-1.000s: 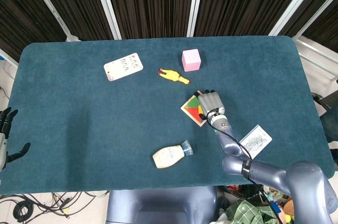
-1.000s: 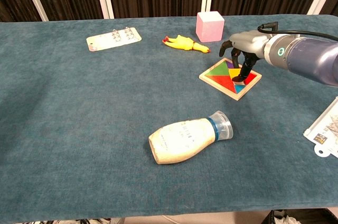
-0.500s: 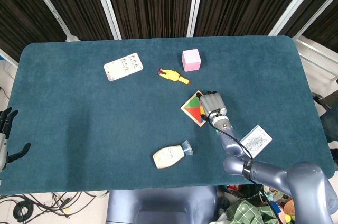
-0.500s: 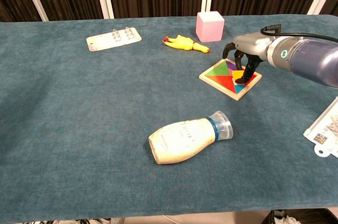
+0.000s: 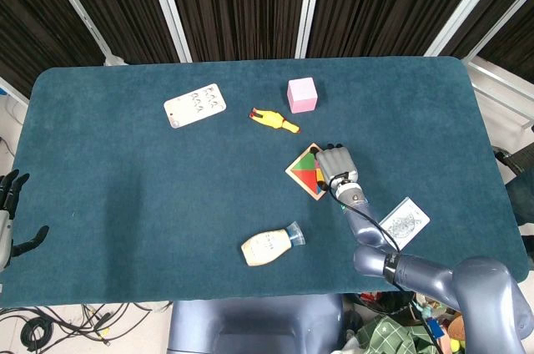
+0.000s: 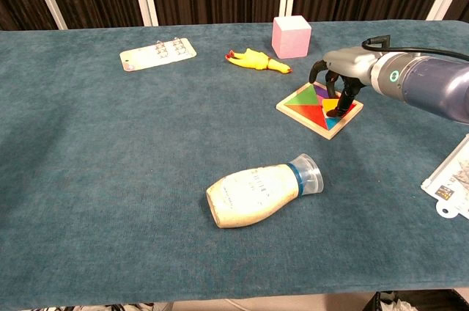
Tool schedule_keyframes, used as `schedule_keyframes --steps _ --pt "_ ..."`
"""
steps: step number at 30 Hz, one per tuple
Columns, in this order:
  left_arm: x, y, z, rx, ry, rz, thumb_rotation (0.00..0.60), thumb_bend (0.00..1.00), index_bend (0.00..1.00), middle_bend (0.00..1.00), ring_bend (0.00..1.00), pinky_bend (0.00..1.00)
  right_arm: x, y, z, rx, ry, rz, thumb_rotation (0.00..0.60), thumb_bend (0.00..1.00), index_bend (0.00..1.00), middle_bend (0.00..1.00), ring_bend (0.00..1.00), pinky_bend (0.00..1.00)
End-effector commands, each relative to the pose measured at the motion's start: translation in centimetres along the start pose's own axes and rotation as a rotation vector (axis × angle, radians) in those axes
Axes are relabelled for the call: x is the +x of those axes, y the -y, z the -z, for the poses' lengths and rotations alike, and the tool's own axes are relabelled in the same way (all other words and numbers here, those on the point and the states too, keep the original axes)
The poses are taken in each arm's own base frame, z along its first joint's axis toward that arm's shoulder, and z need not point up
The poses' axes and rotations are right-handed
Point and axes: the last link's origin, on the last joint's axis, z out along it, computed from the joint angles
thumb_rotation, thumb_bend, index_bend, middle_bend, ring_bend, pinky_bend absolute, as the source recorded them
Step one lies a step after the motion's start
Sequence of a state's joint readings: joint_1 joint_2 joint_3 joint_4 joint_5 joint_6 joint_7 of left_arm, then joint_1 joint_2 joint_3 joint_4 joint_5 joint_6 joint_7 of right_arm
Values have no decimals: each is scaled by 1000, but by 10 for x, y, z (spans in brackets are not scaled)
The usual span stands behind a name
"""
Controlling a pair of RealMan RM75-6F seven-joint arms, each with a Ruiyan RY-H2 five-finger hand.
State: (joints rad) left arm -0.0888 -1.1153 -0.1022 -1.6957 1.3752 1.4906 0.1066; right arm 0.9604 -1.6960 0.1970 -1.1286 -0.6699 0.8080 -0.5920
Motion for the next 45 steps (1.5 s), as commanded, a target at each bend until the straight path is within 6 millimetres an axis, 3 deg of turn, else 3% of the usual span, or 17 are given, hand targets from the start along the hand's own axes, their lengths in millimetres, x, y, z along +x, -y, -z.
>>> schedule_keyframes --steps 1,19,27,45 --pt "0 0 0 1 0 0 600 241 96 26 0 0 -1 1 0 3 2 0 600 240 226 444 205 218" --pt "0 1 0 1 -1 2 600 241 96 26 0 0 -2 3 -3 4 -2 -1 600 239 226 435 205 218" --pt "0 1 0 2 -1 0 600 241 97 26 0 0 -3 4 -2 10 8 -6 600 235 226 349 197 218" --pt "0 1 0 9 1 0 600 241 96 25 0 0 -3 5 2 20 9 1 600 227 226 315 190 218"
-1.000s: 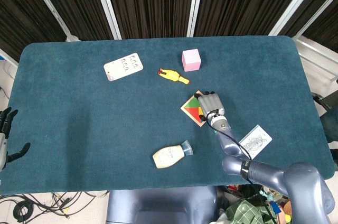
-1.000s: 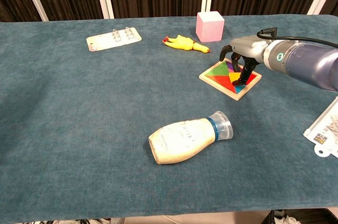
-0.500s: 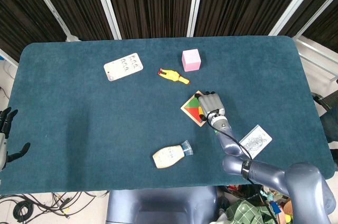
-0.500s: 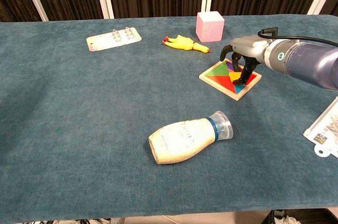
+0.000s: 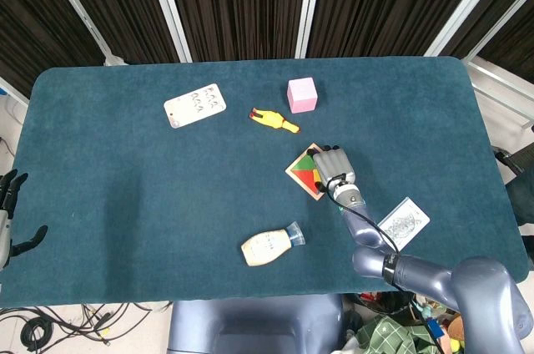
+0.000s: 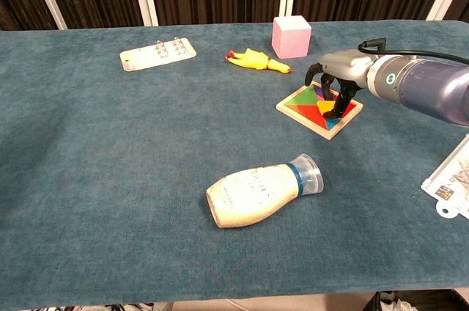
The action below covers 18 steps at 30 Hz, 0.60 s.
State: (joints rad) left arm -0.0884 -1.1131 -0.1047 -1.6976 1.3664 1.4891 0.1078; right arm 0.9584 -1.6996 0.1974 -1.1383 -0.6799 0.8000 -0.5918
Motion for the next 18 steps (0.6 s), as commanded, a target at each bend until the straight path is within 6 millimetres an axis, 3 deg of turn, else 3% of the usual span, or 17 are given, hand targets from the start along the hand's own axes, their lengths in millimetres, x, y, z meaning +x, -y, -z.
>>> schedule_keyframes --steps 1,18 --pt "0 0 0 0 1 0 600 241 97 25 0 0 0 1 0 2 0 3 600 226 226 313 190 218" --pt "0 1 0 3 3 0 600 241 97 25 0 0 1 0 1 -9 6 9 600 209 226 276 174 218"
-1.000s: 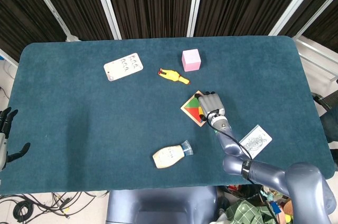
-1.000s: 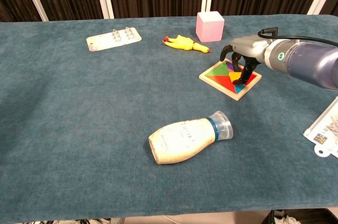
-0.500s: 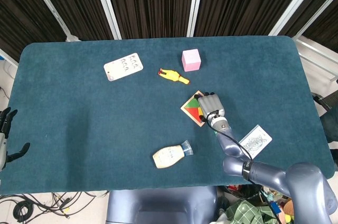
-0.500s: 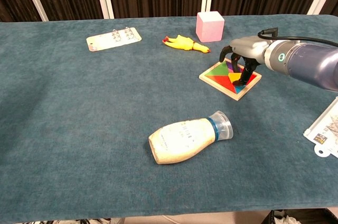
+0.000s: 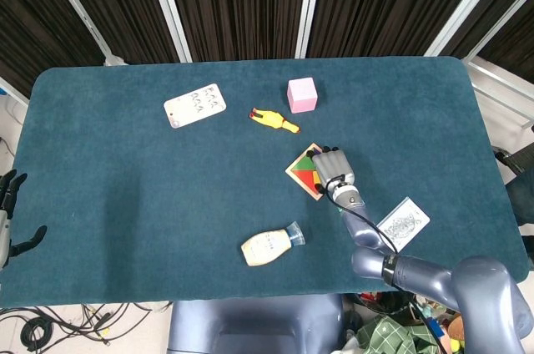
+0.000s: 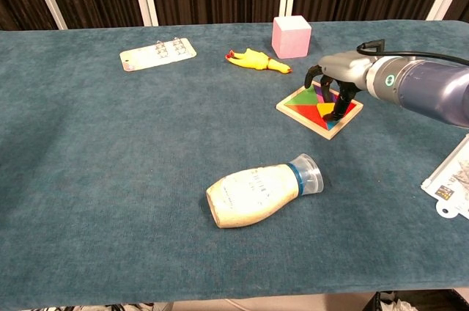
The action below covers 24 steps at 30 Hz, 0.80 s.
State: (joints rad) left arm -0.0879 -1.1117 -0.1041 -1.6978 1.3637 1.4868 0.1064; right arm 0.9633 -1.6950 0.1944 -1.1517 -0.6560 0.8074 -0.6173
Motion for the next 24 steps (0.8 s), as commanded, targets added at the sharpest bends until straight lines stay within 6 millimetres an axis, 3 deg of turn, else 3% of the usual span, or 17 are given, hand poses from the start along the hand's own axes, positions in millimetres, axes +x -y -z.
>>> schedule_keyframes --steps 1,24 --pt "0 0 0 0 1 0 600 241 97 25 0 0 0 -1 0 -4 0 -2 600 209 226 276 174 218" --pt "0 0 0 3 1 1 600 241 97 25 0 0 1 0 -2 -6 -9 -8 600 208 226 273 174 218"
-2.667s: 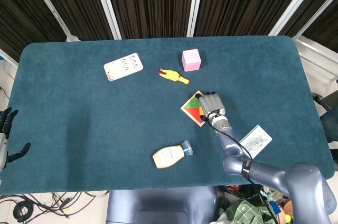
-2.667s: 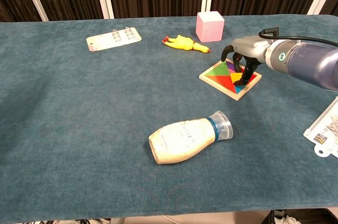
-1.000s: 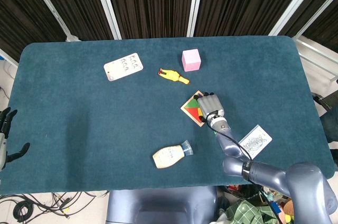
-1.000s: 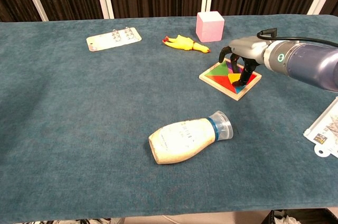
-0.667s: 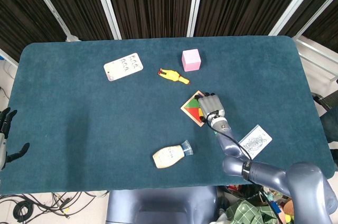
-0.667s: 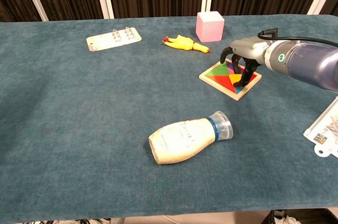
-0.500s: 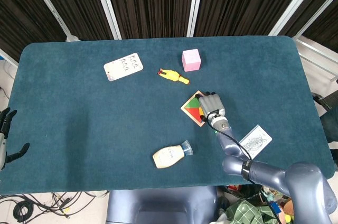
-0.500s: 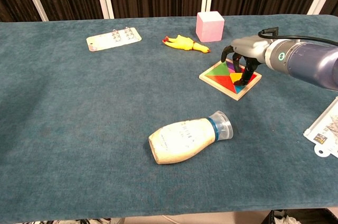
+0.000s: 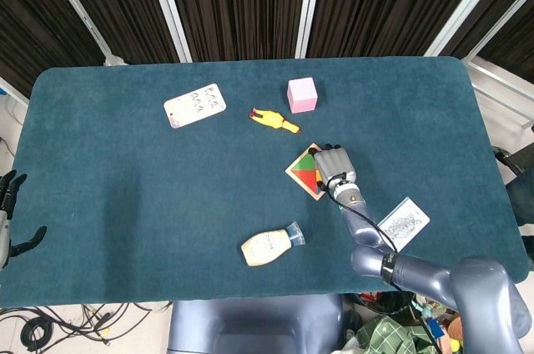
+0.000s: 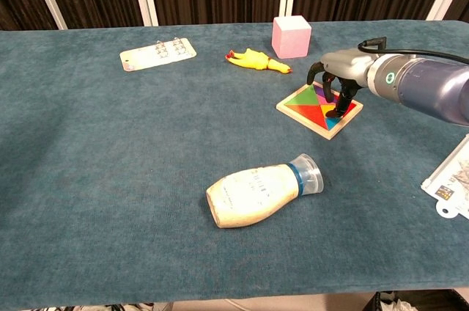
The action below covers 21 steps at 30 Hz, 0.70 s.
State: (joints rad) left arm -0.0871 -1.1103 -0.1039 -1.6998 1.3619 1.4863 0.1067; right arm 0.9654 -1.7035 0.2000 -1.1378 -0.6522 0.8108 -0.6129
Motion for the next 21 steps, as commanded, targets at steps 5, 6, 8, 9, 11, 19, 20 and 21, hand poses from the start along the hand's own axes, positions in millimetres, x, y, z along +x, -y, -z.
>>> schedule_keyframes --steps 5,6,8,9,11,19,20,21 --pt "0 0 0 -1 -1 -1 600 241 96 25 0 0 7 0 3 7 -23 -14 600 208 226 273 174 218" --pt "0 0 0 -1 -1 -1 600 241 96 25 0 0 11 -1 4 6 -34 -26 600 207 226 273 174 218" --pt "0 1 0 -1 -1 -2 600 241 96 25 0 0 19 -3 7 5 -57 -43 600 207 226 273 175 218" --pt "0 1 0 0 -2 -1 600 241 96 25 0 0 24 -6 9 4 -70 -50 600 207 226 273 175 218" --pt "0 1 0 -2 -3 -2 600 241 97 25 0 0 35 -14 17 0 -104 -68 600 208 226 272 176 218" --pt "1 -1 0 -6 -11 0 600 241 97 25 0 0 71 -73 80 -44 -217 -130 600 191 226 190 146 218" --pt "1 -1 0 -8 -13 1 600 241 97 25 0 0 73 -83 92 -45 -231 -141 600 186 226 181 139 218" --pt "2 -2 1 -10 -16 1 600 241 97 25 0 0 74 -91 102 -51 -243 -151 600 180 226 173 134 218"
